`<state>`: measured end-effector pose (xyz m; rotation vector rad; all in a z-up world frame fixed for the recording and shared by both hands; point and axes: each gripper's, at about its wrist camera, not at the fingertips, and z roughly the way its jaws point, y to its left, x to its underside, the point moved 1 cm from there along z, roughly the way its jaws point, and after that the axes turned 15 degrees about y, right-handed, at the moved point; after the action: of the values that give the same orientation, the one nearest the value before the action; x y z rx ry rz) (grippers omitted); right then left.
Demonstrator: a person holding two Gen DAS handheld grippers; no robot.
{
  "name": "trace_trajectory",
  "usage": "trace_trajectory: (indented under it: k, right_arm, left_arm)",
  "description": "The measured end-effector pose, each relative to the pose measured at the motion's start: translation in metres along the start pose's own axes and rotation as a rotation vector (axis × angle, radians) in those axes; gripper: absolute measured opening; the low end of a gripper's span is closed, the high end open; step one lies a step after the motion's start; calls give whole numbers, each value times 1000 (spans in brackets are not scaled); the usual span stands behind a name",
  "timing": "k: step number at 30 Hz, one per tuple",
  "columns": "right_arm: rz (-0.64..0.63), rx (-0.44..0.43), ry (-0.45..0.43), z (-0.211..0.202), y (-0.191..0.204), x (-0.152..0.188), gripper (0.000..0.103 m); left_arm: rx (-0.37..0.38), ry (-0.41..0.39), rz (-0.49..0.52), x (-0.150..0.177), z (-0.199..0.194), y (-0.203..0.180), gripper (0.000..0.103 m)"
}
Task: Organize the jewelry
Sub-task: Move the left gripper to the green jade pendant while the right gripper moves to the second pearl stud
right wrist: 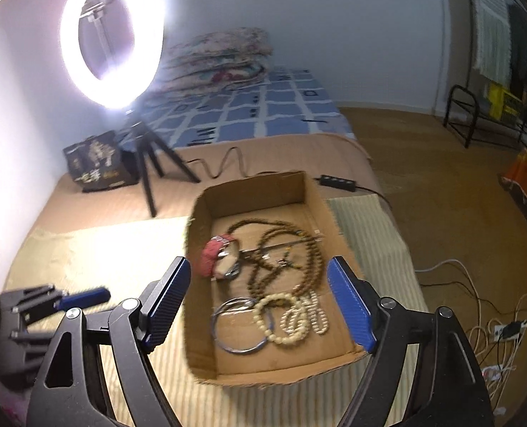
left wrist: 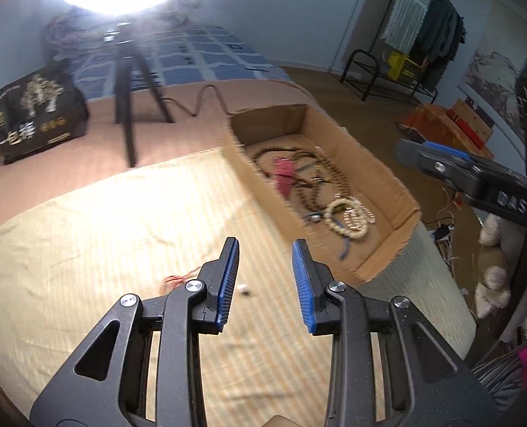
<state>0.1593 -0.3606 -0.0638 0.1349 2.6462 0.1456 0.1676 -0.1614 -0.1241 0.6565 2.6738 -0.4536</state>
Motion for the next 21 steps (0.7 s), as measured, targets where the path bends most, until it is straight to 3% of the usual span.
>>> trace_trajectory:
  k: [7, 9, 11, 17, 21]
  right_arm:
    - [-59, -73, 8, -5, 35, 12, 79]
    - [-73, -103, 20, -2, 45, 18, 72]
    - [-96, -121, 40, 4, 56, 23, 59]
    - [-169, -149, 119, 32, 86, 41, 41]
    - [-211, -141, 168, 51, 99, 51, 40]
  left_arm:
    - [-56, 12, -44, 16, -7, 48, 30]
    - [-58, 20, -62, 20, -6, 59, 31]
    - [-54, 27, -75, 24, -5, 68, 30]
    - [-26, 63, -71, 30, 7, 75, 30]
    - [-11, 99, -70, 34, 21, 75, 30]
